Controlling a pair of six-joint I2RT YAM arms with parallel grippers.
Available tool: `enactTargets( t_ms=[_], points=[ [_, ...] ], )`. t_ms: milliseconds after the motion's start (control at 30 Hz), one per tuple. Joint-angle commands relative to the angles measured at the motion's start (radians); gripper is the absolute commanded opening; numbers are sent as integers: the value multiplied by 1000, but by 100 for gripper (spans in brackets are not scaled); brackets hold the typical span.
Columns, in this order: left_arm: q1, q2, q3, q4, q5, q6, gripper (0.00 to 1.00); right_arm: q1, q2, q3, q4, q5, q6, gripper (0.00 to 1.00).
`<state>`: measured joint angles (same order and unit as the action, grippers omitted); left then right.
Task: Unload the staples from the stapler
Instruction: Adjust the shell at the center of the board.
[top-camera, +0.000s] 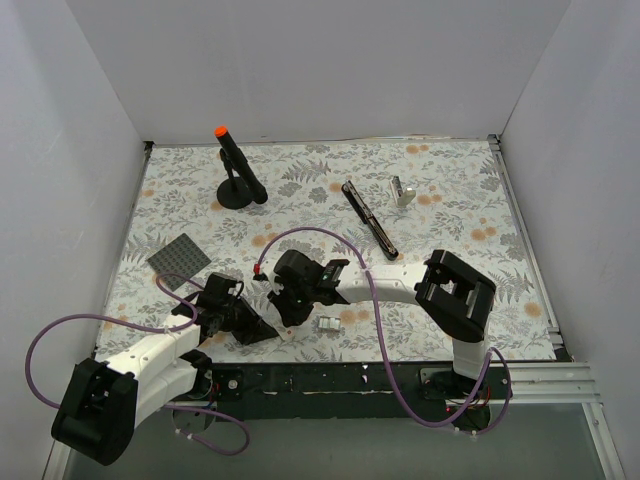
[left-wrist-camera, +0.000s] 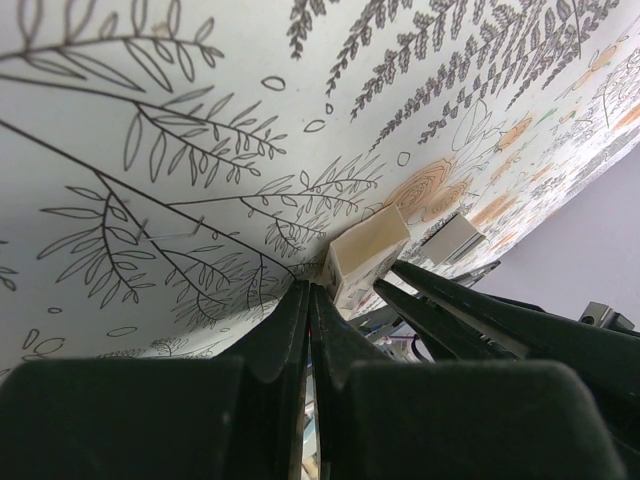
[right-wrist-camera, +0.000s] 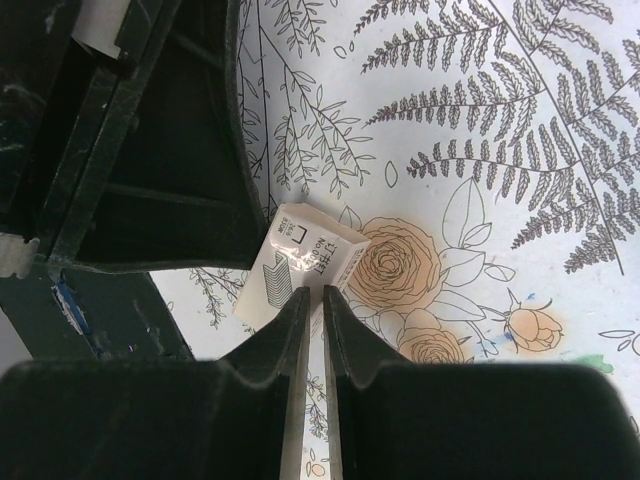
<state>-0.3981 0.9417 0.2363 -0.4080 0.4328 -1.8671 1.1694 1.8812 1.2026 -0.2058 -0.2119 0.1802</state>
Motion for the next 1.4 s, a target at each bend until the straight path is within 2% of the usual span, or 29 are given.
enactTargets(
  t_ms=[0, 167, 300, 433, 833, 1200, 1233, 1367],
  points=[
    [-12, 9, 0, -55, -71, 5, 0, 10, 10, 28, 2, 19, 5, 16],
    [-18, 6, -2, -60, -71, 0, 0, 12, 9, 25, -1, 32, 5, 16],
    [-25, -10, 9, -90, -91, 3, 14, 10, 10, 25, -1, 36, 7, 16],
    [-28, -35, 9, -124, -106, -4, 17, 12, 9, 26, -3, 36, 4, 16],
    [-34, -87, 26, -198, -147, -14, 12, 10, 18, 48, -20, 52, -2, 16],
    [-45, -80, 37, -178, -143, -6, 12, 6, -7, 87, -70, 91, -15, 17],
    [-47, -78, 37, -164, -140, -7, 12, 6, -34, 87, -78, 124, -16, 18],
    [-74, -38, 43, -131, -141, -12, 12, -5, -128, 59, -67, 184, -51, 56]
  ],
)
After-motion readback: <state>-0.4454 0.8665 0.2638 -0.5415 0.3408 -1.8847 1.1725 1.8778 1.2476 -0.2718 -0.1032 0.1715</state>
